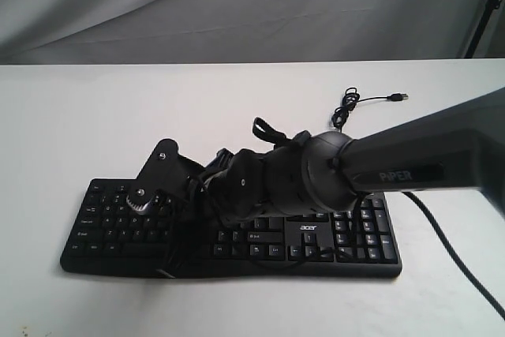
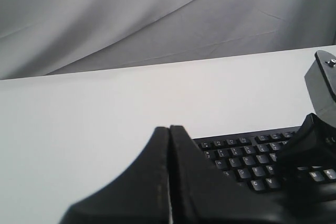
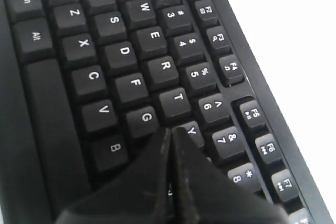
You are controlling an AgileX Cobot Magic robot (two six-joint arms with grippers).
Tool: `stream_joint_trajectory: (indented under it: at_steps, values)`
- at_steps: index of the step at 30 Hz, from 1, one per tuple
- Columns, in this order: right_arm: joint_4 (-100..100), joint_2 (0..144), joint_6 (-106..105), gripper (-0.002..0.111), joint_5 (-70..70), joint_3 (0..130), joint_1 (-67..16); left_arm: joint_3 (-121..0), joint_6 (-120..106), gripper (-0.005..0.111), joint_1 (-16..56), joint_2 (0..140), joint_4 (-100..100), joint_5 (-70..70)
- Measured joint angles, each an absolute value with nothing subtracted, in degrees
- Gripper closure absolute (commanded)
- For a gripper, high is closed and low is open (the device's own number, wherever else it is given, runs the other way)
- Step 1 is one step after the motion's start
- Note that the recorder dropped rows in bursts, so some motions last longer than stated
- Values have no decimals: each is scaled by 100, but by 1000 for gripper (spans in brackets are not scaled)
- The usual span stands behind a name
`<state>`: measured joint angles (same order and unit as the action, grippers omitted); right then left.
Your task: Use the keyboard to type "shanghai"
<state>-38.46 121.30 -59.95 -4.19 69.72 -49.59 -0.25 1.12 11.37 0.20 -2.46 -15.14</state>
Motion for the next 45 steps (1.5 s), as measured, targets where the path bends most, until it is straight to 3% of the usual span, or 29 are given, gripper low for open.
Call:
stream_joint_trajectory:
  at_steps: [6,17,45]
  values:
    - [-3846,12085,-6064,108,-431,7114,-5024,-25,112,107,1137,20,-246,-1514]
    - [-3807,12952,-6064,108,-1201,8946,-5388,-25,112,107,1137,20,-246,-1514]
    - [-3828,13243,-6064,108,-1142,9087,-5412,-25,112,107,1137,20,-246,-1514]
